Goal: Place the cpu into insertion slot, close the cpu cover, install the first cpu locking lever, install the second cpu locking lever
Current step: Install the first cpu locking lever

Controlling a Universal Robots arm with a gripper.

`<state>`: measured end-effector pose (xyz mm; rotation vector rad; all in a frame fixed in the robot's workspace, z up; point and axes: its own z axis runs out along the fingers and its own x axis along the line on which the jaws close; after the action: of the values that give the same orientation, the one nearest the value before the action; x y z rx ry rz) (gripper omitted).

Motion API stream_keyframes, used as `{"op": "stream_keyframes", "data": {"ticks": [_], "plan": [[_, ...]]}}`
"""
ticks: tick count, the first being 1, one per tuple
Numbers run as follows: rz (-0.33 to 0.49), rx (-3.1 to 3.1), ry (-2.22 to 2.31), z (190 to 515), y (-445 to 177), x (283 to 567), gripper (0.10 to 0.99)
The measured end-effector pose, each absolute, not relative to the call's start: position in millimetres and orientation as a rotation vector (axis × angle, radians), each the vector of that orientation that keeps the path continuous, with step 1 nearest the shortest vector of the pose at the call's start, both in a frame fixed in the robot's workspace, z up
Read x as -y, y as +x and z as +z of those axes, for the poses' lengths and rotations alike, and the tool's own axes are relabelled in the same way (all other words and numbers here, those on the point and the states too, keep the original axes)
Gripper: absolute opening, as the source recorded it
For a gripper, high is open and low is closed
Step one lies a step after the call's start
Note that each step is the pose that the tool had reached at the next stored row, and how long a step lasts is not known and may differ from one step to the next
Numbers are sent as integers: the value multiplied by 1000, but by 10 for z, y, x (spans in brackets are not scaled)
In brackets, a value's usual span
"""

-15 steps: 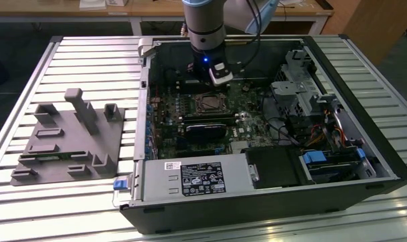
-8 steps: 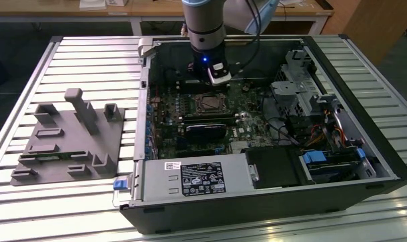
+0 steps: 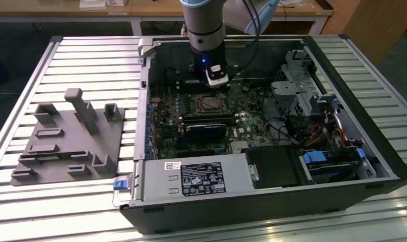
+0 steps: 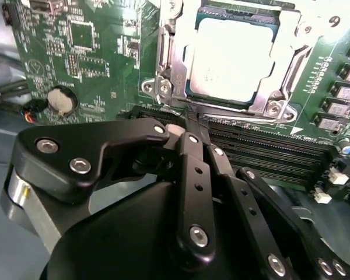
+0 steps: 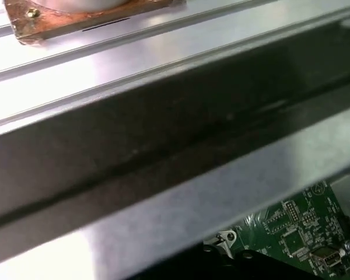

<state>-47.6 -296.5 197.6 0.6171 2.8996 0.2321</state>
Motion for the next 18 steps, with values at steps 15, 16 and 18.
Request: {"op": "stream_keyframes", "data": {"ticks": [15, 16, 18], "plan": [[221, -2880, 686, 1942, -475, 2963, 106], [220, -2880, 686, 1935, -476, 2963, 106], [220, -2880, 686, 1929, -477, 2965, 106]]}}
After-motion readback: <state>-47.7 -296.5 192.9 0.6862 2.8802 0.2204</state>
